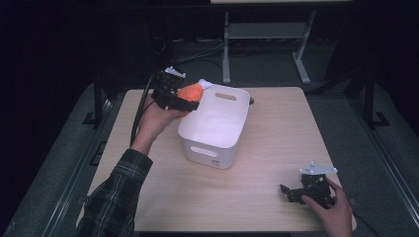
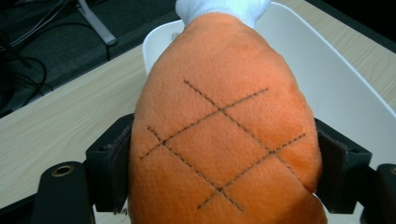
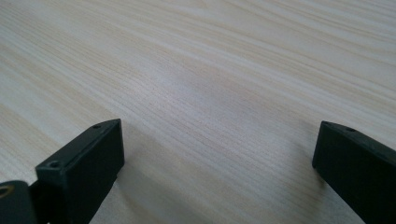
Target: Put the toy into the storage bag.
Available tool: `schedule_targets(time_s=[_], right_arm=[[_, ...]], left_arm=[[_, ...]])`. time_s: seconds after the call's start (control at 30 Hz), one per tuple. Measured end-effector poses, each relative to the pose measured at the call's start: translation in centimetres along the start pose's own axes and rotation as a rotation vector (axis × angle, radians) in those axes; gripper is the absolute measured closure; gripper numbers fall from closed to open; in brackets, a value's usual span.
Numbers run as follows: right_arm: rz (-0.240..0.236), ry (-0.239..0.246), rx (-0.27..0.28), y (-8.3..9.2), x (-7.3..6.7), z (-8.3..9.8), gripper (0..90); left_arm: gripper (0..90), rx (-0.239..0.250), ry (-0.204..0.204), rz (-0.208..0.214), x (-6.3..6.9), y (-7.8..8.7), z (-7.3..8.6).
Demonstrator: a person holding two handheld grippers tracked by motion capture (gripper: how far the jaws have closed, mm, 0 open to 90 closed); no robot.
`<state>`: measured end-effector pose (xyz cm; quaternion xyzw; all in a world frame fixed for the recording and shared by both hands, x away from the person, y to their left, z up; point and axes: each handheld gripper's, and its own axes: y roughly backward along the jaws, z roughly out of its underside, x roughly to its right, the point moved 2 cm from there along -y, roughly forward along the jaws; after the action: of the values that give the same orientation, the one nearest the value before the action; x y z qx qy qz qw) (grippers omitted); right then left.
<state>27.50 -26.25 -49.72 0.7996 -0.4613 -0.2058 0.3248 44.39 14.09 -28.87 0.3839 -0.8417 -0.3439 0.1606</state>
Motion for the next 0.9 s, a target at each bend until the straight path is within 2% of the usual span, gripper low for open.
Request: schedule_targets(time_s=[0.13, 0.33, 0.67, 0.9], right_arm=[[-0.001, -0.001, 0.0, 0.0, 0.0, 0.0, 1.5], [0.0, -0.001, 0.0, 0.0, 0.0, 0.0, 1.5], [0.001, 0.001, 0.001, 0.0, 0.0, 0.0, 1.5], [-0.001, -0.003, -0.001, 0.0, 0.0, 0.0, 1.5]], left_arm=[[20.4, -0.001, -0.002, 0.012, 0.8, -1.2, -0.9], [20.3, -0.018, 0.008, 0.015, 1.5, -2.8, -1.5], [20.0, -0.046, 0.019, 0.015, 2.2, -5.0, -1.4], [19.4, -0.057, 0.023, 0.011, 2.5, -5.7, -1.3]])
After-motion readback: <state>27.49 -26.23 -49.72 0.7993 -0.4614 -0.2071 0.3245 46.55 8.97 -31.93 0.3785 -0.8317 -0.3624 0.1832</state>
